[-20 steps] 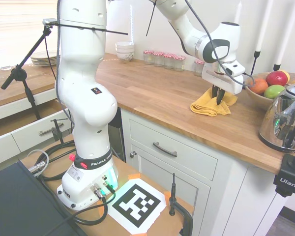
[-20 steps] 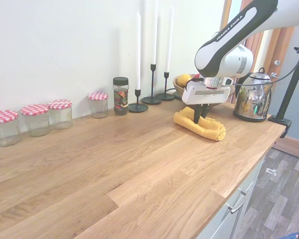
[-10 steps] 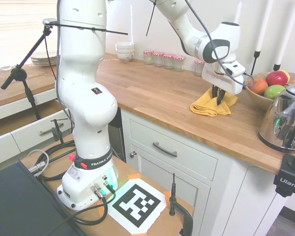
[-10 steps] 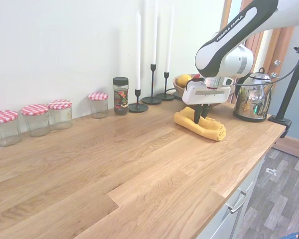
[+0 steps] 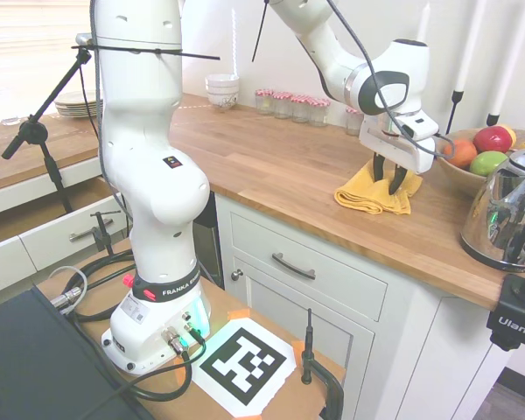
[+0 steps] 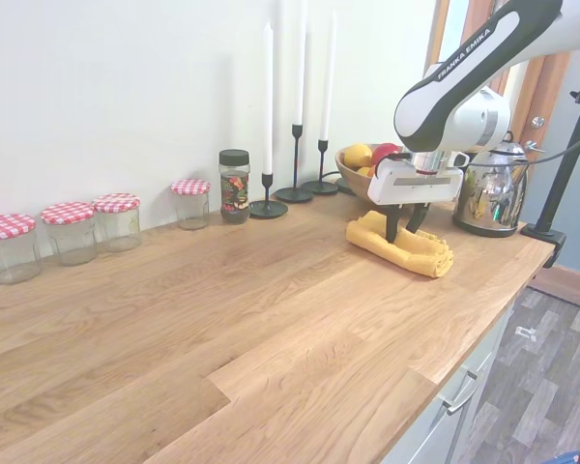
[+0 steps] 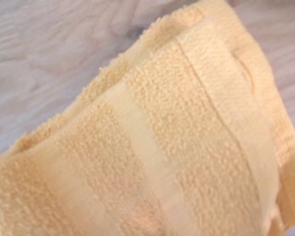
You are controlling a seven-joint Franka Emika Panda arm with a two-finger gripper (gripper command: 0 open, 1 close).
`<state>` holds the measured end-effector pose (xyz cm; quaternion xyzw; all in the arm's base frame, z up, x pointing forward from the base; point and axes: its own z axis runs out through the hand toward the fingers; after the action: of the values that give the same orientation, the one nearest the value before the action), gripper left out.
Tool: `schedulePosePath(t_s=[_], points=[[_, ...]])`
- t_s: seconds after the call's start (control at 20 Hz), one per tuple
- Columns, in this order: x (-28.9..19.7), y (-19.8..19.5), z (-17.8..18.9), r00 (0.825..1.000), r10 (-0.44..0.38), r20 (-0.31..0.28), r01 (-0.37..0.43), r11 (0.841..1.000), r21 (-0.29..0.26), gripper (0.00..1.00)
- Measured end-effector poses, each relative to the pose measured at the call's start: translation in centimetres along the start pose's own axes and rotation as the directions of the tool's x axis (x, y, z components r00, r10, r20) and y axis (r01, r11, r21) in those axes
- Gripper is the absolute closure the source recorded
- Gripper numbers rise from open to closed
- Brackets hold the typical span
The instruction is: Wipe the counter
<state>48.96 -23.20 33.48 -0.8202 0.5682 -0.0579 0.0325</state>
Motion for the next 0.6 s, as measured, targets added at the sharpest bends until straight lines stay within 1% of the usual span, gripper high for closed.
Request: schedulePosePath(t_s=[0.5, 0.6], points=[[-0.9, 1.6, -4.0, 1.000, 0.004, -0.029, -0.002, 0.998, 0.059, 0.00], [-1.0, 1.9, -4.4, 1.000, 0.008, -0.031, -0.006, 0.998, 0.064, 0.00]])
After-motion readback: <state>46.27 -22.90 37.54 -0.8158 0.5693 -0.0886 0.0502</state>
